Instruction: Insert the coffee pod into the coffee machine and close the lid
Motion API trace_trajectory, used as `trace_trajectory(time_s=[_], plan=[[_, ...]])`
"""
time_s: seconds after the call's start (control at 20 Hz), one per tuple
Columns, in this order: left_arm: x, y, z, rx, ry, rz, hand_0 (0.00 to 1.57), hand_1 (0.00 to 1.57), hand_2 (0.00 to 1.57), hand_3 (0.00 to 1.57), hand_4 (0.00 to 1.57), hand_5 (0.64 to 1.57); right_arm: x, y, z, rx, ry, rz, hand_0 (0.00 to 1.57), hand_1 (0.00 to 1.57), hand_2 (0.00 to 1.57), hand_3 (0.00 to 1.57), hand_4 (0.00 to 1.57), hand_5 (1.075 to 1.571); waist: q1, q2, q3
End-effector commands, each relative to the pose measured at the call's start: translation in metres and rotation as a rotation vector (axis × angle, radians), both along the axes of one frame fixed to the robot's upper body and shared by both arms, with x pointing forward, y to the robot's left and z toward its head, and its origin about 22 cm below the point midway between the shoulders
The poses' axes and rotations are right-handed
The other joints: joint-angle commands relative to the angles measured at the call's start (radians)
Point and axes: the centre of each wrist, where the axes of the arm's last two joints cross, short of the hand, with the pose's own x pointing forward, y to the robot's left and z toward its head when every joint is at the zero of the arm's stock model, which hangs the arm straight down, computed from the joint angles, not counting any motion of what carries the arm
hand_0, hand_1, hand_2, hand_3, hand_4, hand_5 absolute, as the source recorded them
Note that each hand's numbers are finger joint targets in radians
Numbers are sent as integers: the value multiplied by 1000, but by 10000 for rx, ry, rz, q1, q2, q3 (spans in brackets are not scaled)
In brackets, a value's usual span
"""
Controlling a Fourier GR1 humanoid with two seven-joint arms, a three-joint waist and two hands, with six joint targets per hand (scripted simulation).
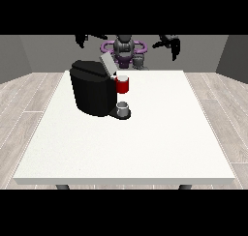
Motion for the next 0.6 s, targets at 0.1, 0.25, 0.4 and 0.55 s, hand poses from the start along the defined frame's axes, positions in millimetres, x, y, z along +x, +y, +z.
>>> trace_trajectory(time_s=[0.1, 0.25, 0.4, 0.55], plan=[[-8, -16, 15, -185, -611, -499, 0, 0, 0, 0, 361, 1571, 23, -12, 14, 1131, 31, -528, 0, 0, 0, 0, 0, 1571, 627, 644, 4], [3, -4, 38, 79, -1023, -308, 0, 0, 0, 0, 342, 1571, 32, -3, 19, 1436, 4, -537, 0, 0, 0, 0, 92, 1571, 690, 1258, 3], [-14, 2, 39, -89, -1006, 122, 0, 0, 0, 0, 265, 1571, 30, -16, 14, 1652, 387, -488, 0, 0, 0, 0, 176, 1571, 407, 1151, 2], [-7, -16, 69, 59, -1320, 98, 0, 0, 0, 0, 371, 1571, 36, -13, 9, 1624, 392, -290, 0, 0, 0, 0, 65, 1571, 491, 1439, 3]])
